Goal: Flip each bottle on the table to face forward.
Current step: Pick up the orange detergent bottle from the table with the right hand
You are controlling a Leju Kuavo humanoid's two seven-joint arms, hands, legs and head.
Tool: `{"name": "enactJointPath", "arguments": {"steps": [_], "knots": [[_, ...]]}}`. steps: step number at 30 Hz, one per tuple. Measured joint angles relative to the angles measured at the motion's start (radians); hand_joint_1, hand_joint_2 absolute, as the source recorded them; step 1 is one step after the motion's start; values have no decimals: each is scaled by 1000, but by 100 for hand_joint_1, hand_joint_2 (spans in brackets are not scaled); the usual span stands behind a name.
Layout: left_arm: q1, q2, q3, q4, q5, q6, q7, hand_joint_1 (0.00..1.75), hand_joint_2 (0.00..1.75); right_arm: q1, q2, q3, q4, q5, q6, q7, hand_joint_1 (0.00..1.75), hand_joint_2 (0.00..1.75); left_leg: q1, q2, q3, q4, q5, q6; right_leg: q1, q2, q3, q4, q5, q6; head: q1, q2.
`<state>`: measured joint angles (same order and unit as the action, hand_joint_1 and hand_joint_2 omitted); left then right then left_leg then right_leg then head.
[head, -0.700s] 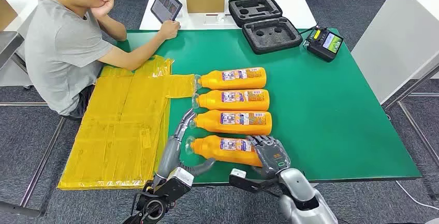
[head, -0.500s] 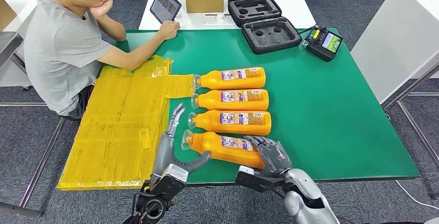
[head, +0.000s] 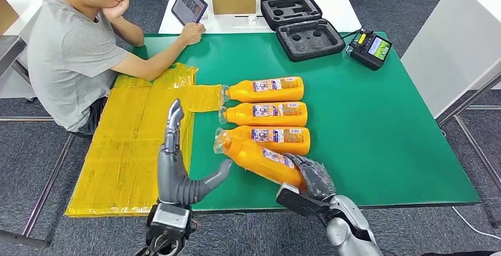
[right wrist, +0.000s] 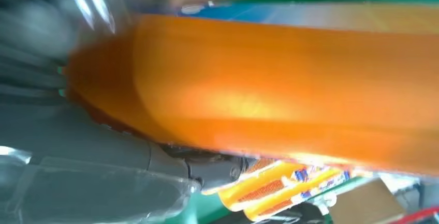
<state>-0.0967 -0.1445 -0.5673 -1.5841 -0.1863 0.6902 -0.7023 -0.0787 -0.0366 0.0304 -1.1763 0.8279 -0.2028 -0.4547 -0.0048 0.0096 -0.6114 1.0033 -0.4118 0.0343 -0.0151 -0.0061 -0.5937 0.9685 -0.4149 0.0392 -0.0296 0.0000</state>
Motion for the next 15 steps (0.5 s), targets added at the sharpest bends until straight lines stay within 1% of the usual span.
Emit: {"name": "enactJointPath", "arguments": {"steps": [2,4,6,8,10,15], "knots": [[13,0,2,-10,76,-43,1,0,175,21,11,-14,-17,-48,-31,-35,175,175,0,-1,-1,0,0,0,0,0,-1,0,0,0,0,0],[28,-2,10,1,165,-115,2,0,175,38,25,-27,-42,-92,-56,-68,175,175,0,0,-3,0,0,0,0,0,-3,0,0,0,0,0],[41,-17,33,25,192,-188,3,0,175,53,38,-36,-71,-122,-69,-85,175,175,0,-1,-4,0,0,0,0,-1,-4,0,0,0,0,0],[54,-43,67,60,192,-238,3,0,175,71,49,-40,-106,-143,-82,-101,175,175,0,-1,-5,0,0,0,0,-1,-4,0,0,0,0,0],[65,-61,96,91,210,-246,3,0,175,84,58,-40,-139,-158,-96,-120,175,175,0,-1,-5,0,0,0,0,-1,-5,0,0,0,0,0],[78,-78,129,132,242,-236,3,0,175,94,70,-40,-184,-174,-108,-140,175,175,0,-1,-6,0,0,0,0,-1,-5,0,0,0,0,0]]}}
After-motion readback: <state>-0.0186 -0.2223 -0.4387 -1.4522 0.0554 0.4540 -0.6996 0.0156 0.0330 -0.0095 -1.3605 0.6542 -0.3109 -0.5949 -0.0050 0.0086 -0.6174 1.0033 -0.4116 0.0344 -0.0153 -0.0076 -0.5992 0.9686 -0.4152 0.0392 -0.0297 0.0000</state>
